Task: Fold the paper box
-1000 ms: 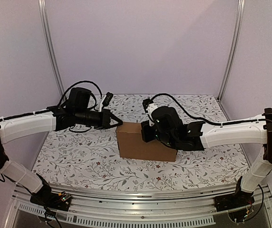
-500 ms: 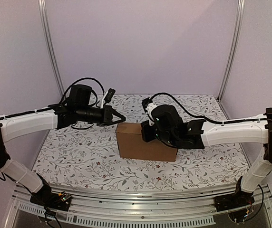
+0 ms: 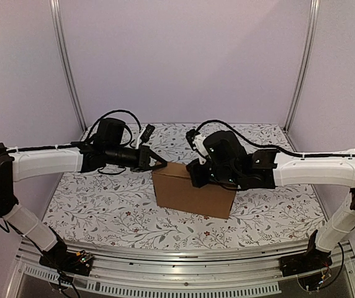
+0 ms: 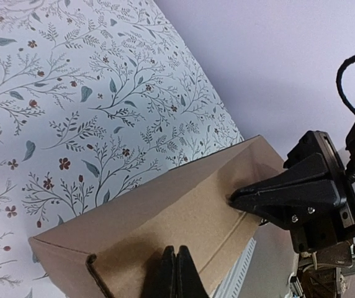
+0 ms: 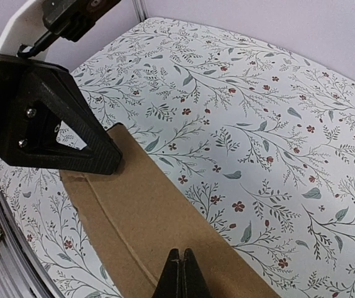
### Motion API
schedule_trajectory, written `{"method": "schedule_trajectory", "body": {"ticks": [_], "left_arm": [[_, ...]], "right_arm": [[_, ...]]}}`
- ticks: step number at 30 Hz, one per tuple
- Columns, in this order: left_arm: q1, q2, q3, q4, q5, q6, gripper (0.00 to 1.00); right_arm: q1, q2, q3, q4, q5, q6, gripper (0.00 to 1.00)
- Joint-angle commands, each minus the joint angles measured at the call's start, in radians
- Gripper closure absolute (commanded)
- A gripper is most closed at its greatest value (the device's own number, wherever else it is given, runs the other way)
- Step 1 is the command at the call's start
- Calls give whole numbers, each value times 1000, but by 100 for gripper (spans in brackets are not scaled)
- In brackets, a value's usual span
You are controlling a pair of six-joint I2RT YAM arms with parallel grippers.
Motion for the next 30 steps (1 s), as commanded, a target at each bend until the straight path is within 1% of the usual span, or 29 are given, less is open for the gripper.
{"method": "schedule_trajectory", "body": {"ticks": [1, 4, 9, 11, 13, 16, 19, 24, 27, 30], "left_arm": [[4, 27, -37, -58, -46, 29, 100], [4, 25, -37, -65, -48, 33, 100], [4, 20, -38, -71, -50, 36, 100], [4, 19, -37, -74, -51, 36, 100], [4, 16, -37, -77, -52, 36, 100], [4, 16, -30, -91, -60, 41, 100], [4, 16, -25, -98, -67, 43, 100], [4, 19, -21, -103, -69, 43, 100], [4, 16, -22, -106, -72, 44, 100], [4, 11, -23, -114, -77, 44, 100]], "right_arm": [[-45, -87, -27, -122, -137, -8, 100], [-70, -153, -49, -136, -211, -26, 100], [-99, -281, -118, -147, -269, -43, 100], [-118, -330, -155, -147, -317, -43, 100], [-143, -382, -197, -148, -339, -42, 100], [-198, -448, -252, -141, -418, -28, 100], [-249, -495, -304, -117, -512, -10, 100], [-330, -539, -367, -25, -674, 55, 100], [-356, -551, -375, 4, -726, 93, 100], [-366, -564, -373, 18, -736, 113, 100]]}}
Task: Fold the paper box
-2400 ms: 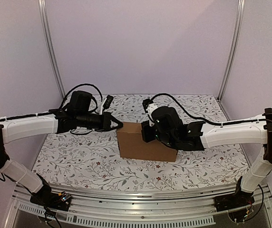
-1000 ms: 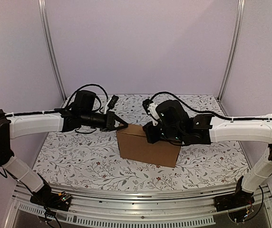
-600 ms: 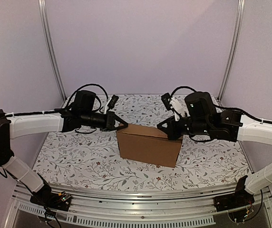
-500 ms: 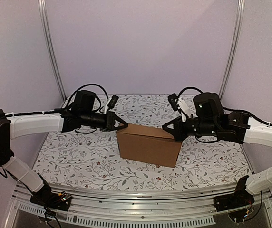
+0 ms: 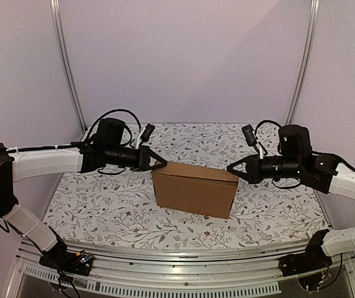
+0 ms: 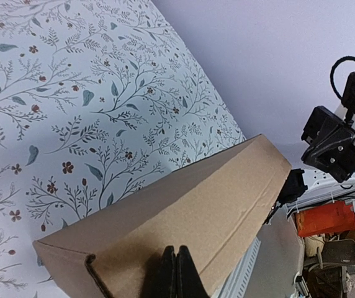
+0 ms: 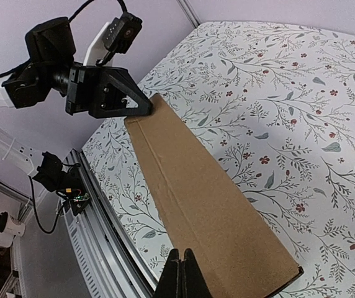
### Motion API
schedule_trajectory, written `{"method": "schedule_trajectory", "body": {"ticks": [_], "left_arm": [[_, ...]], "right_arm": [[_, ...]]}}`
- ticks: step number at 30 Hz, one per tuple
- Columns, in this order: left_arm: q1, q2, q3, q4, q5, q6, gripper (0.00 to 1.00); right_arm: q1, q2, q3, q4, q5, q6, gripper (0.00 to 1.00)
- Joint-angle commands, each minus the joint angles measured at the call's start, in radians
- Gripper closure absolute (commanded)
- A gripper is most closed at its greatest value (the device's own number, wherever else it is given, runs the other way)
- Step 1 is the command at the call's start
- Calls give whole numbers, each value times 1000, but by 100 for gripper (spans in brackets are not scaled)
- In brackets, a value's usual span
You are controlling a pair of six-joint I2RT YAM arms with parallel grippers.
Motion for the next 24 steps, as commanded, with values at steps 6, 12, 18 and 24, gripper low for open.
{"method": "schedule_trajectory", "body": {"ticks": [6, 12, 18, 24], "left_arm": [[4, 5, -23, -123, -72, 20, 100], [4, 3, -28, -120, -69, 16, 100], [4, 7, -32, -113, -69, 15, 100], [4, 13, -28, -111, -69, 14, 100]], "right_arm": [[-25, -39, -22, 76, -75, 75, 100], [-26, -12, -174, 168, -40, 114, 100], [-26, 48, -349, 329, -45, 210, 100], [-27, -9, -293, 279, -27, 198, 100]]}}
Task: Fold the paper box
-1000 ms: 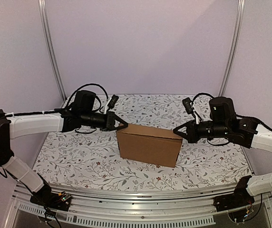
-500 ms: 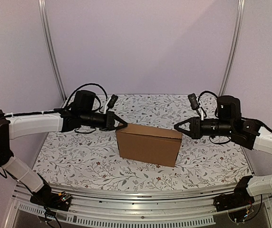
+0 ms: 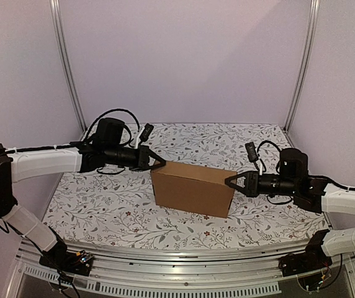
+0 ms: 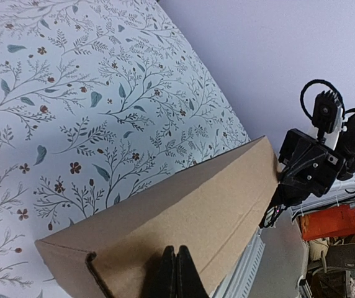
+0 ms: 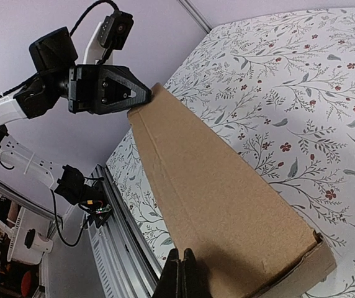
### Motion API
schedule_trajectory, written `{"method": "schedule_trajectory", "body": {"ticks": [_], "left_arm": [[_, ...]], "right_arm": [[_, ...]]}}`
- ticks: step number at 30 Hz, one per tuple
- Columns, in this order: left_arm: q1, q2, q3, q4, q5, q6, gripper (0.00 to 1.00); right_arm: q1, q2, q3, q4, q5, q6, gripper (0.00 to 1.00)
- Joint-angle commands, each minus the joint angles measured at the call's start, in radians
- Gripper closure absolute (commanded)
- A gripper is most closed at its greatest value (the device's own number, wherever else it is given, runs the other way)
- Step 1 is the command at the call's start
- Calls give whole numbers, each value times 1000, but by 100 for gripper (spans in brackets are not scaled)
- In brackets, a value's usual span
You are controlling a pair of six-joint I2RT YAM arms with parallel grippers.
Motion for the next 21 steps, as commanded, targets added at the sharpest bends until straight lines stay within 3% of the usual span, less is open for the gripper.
{"method": "schedule_trajectory", "body": {"ticks": [1, 11, 21], "left_arm": [[3, 22, -28, -95, -40, 11, 100], [4, 4, -39, -105, -55, 16, 100], [3, 10, -42, -96, -47, 13, 100]], "right_arm": [[-6, 4, 41, -175, 32, -13, 100], [-6, 63, 278, -297, -6, -110, 100], [-6, 167, 106, -281, 97, -138, 100]]}}
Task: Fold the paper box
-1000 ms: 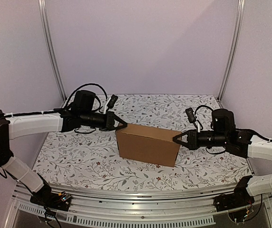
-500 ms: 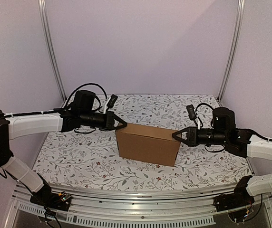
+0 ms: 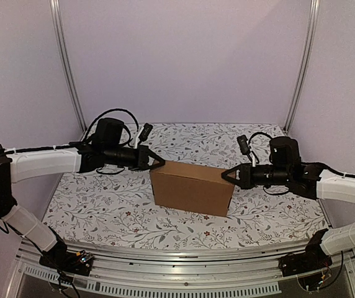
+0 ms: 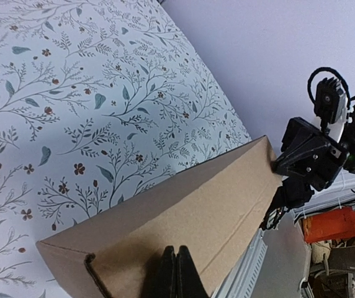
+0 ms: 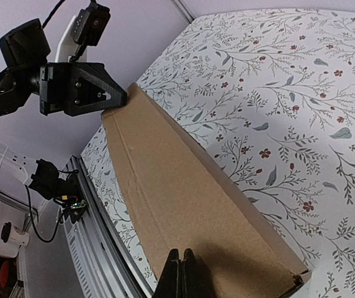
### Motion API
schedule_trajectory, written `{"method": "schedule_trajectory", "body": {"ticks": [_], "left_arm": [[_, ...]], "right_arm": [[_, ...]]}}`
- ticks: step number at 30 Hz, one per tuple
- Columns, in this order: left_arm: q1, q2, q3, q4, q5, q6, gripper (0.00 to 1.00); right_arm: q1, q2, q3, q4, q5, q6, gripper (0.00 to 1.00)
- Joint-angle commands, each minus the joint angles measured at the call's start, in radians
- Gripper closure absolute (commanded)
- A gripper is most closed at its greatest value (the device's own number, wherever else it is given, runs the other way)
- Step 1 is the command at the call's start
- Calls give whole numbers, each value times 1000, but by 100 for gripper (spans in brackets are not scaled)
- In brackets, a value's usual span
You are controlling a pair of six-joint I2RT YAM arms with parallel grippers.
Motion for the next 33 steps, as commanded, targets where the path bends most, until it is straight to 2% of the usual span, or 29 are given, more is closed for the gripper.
{"method": "schedule_trajectory", "body": {"ticks": [1, 6, 18, 24, 33], "left_arm": [[3, 19, -36, -97, -32, 12, 100], [4, 19, -28, -101, -34, 14, 100], [4, -46, 33, -165, -56, 30, 99], [3, -134, 61, -218, -72, 38, 98], [4, -256, 85, -357, -279, 111, 97]], "right_arm": [[-4, 75, -88, -41, 57, -14, 100], [-3, 56, -52, -68, 59, -11, 100], [37, 37, 224, -212, 12, -81, 100], [161, 43, 257, -240, 87, -85, 100], [450, 154, 168, -191, 369, -92, 100]]}}
